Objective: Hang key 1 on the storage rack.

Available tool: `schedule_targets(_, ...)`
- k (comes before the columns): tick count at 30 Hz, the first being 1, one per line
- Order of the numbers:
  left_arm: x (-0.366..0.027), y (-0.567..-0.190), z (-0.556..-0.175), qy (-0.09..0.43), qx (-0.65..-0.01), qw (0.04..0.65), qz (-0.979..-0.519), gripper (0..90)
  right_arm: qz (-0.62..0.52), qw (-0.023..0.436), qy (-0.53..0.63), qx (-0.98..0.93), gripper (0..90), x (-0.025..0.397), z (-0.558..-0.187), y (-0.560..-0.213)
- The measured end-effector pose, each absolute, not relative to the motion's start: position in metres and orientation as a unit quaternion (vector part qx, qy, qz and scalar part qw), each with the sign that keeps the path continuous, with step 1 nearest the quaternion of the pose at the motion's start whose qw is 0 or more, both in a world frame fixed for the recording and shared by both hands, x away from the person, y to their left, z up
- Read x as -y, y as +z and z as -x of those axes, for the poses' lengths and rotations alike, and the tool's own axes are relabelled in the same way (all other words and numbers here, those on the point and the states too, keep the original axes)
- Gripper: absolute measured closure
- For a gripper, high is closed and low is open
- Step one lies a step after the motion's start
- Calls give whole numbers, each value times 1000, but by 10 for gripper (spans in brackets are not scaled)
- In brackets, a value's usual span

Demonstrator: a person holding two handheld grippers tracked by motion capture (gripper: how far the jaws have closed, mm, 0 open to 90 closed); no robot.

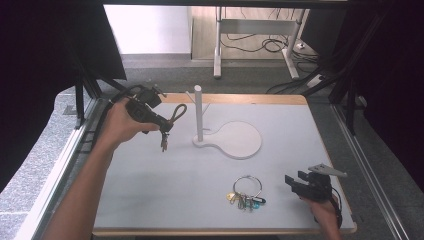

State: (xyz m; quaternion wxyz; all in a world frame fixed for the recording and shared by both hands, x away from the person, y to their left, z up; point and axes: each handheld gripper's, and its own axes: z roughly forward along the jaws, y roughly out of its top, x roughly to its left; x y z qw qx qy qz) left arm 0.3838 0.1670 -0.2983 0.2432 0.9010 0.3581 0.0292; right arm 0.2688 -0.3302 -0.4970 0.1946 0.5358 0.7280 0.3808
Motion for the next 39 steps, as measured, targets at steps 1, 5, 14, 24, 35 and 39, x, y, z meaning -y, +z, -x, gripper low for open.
schedule_targets(1, -167, -298, -384, 29, -358, 243, -901, 663, -536, 195, 381, -728, 412, 330, -269, -497)
schedule_targets(5, -167, -298, -390, 29, -365, 248, -897, 663, -533, 195, 381, -729, 412, 329, -269, -497)
schedule_targets(14, -171, -298, -400, 28, -372, 252, -893, 663, -532, 192, 381, -731, 412, 326, -269, -498)
schedule_targets(24, -174, -296, -418, 21, -375, 264, -888, 663, -527, 193, 377, -737, 410, 319, -262, -498)
schedule_targets(35, -175, -291, -431, 14, -377, 277, -884, 662, -523, 193, 372, -742, 408, 314, -258, -499)
schedule_targets(39, -175, -293, -435, 12, -379, 275, -884, 662, -523, 194, 370, -743, 407, 315, -257, -499)
